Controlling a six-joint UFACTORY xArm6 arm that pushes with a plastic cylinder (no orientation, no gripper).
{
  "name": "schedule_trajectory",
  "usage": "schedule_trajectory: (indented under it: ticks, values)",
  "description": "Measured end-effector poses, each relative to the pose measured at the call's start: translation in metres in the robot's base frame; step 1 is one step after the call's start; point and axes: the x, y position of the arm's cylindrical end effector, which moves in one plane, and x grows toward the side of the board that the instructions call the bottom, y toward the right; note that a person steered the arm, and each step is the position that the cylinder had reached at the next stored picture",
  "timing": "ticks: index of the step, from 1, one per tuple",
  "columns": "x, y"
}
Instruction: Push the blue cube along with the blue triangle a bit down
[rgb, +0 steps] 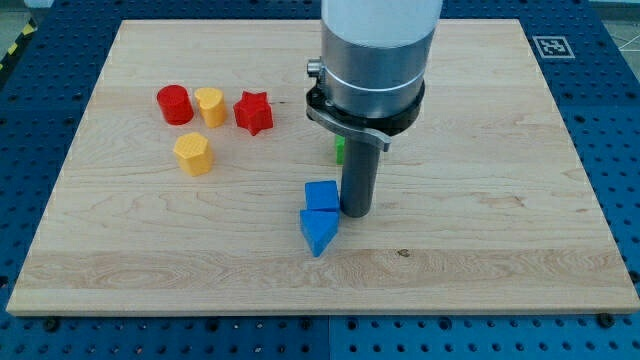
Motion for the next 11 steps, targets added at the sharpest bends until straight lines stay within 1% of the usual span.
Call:
schedule_trajectory:
  ticks: [1, 2, 3, 6, 9, 10, 11]
  values:
    - [0.0, -0.004]
    - [-0.008, 0.019]
    - [-0.037, 0.02]
    - [-0.04, -0.028]
    - [-0.023, -0.032]
    - [-0.026, -0.032]
    - [-0.048, -0.032]
